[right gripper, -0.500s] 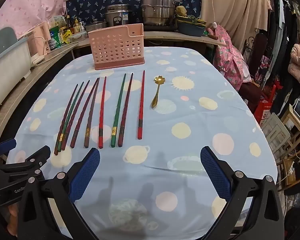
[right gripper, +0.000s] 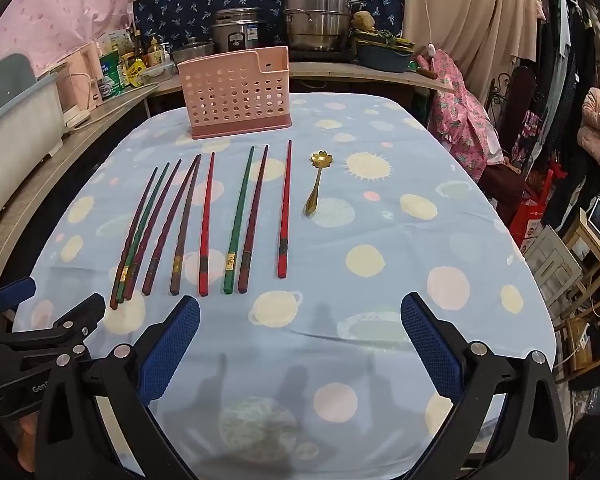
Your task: Organize utensils
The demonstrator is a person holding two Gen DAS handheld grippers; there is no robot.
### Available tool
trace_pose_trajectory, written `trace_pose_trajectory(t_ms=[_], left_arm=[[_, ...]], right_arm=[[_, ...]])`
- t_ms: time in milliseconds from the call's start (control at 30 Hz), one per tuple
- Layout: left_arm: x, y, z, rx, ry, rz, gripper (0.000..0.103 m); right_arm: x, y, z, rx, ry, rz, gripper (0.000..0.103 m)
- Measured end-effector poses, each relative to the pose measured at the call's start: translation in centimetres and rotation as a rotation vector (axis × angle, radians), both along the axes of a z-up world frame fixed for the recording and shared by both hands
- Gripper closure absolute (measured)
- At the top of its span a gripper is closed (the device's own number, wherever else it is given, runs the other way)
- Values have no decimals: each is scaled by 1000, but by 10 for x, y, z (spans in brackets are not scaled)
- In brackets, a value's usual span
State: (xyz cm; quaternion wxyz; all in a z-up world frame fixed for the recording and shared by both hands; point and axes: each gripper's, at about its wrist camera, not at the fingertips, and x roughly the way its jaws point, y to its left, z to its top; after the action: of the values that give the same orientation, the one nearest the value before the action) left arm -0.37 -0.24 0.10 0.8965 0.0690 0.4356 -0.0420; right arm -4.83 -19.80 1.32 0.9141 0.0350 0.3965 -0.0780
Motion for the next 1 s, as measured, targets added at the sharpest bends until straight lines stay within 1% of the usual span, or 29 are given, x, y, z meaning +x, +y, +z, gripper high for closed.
trace_pose_trajectory(t_ms=[567,1000], left_arm=[[0,-2,1,-1,-14,-4,8],[2,-2,-1,1,-8,3,8]], right_arm=[[1,-2,1,18,-1,6,7],[3,-4,-4,29,11,6,7]])
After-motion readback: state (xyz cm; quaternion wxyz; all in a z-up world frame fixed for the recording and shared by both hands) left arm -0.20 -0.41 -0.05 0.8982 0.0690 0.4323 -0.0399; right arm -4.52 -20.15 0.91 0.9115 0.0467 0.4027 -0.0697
